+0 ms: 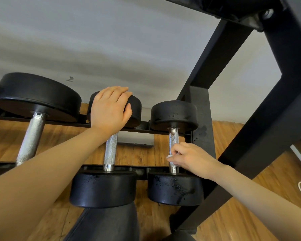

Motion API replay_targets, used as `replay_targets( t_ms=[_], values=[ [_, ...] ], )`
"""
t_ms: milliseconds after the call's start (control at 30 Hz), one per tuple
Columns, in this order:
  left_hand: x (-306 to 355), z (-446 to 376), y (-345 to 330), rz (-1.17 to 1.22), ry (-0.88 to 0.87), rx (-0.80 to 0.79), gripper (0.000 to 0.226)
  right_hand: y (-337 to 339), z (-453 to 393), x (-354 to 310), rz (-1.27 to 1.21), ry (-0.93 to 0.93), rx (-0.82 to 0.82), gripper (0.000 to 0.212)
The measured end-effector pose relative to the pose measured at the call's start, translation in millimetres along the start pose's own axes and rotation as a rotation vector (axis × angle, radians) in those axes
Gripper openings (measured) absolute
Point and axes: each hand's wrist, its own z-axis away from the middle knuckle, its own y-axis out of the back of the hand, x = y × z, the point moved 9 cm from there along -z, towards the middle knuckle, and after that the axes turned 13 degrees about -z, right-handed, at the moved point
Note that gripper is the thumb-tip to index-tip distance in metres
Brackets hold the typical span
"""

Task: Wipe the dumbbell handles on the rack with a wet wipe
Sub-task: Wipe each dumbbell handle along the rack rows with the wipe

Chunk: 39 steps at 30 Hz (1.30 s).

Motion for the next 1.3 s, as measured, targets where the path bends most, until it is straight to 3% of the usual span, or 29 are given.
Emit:
replay_targets(
  t_ms=[200,400,767,900,1067,1200,1300],
  values=[
    [0,0,0,-0.004,-0.004,-0.001,0.042,0,-5,3,0.007,-0.003,0.017,0.017],
    [-2,0,-1,-0.002,0.0,-0.017,0.042,4,-9,8,-0.056,0.009,0.015,0.002],
    [-1,0,-2,-0.004,-0.005,-0.025,0.043,1,1,11,-0.304,-0.104,-0.02,0.012],
    [-1,-1,-3,-0.003,-0.005,-0.033,0.044,-11,2,13,-0.447,-0.164,-0.115,0.02],
    [-1,0,-1,0.005,0.0,-0.018,0.044,-5,0,21,-0.471,-0.208,-0.068,0.019],
    [0,0,-1,0.003,-0.009,-0.014,0.042,-12,3,14,-0.489,-0.193,-0.157,0.019],
    [0,0,-1,0.001,-0.007,-0.011,0.041,-6,7,18,-0.501,-0.222,-0.078,0.019]
  ],
)
